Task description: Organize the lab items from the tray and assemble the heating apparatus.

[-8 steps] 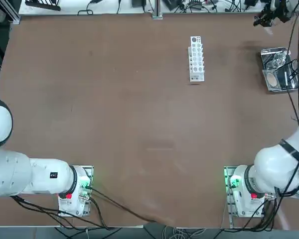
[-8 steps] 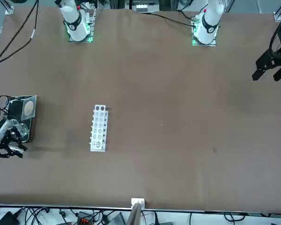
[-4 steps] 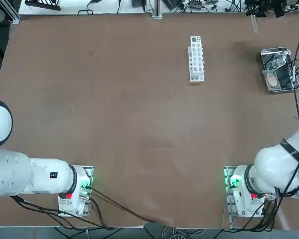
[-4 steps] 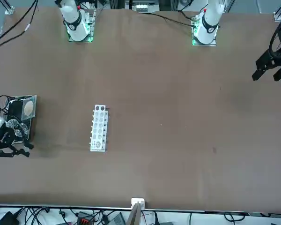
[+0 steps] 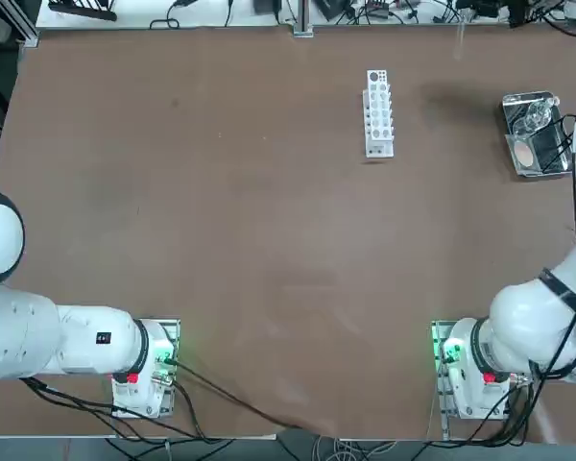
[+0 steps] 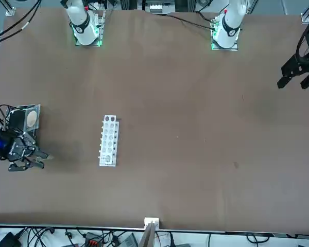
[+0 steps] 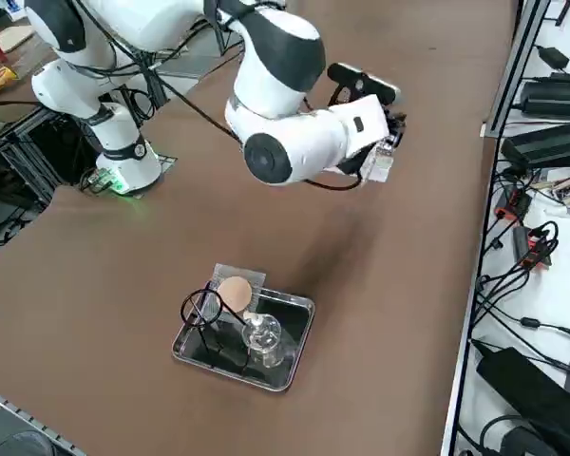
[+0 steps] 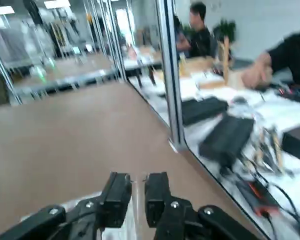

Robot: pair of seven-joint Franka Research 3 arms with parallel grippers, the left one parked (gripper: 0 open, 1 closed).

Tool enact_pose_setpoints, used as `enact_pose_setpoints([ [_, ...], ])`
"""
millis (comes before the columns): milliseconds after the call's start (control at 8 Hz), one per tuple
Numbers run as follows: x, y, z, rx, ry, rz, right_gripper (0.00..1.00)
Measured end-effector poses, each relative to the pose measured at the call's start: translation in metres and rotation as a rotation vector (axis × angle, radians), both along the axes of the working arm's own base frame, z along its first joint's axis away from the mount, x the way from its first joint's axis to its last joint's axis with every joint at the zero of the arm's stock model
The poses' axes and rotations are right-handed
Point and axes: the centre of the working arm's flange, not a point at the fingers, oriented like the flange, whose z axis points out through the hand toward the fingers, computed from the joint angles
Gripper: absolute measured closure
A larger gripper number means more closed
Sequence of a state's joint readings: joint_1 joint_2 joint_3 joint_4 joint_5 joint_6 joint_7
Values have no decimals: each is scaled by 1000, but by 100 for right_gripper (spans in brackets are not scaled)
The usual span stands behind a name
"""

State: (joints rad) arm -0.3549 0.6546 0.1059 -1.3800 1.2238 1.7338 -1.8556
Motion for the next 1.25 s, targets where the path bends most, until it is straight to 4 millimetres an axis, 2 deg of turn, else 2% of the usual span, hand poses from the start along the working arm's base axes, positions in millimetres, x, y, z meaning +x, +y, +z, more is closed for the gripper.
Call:
enact_pose_setpoints([
  [250,4,35,-4,160,-21,52,78],
  [500,6,70,-28,306,-61,122,78],
  [750,6,93,-55,373,-70,157,78],
  [1125,7,143,-86,414,-167,201,78],
  [1250,6,150,-89,413,-175,211,78],
])
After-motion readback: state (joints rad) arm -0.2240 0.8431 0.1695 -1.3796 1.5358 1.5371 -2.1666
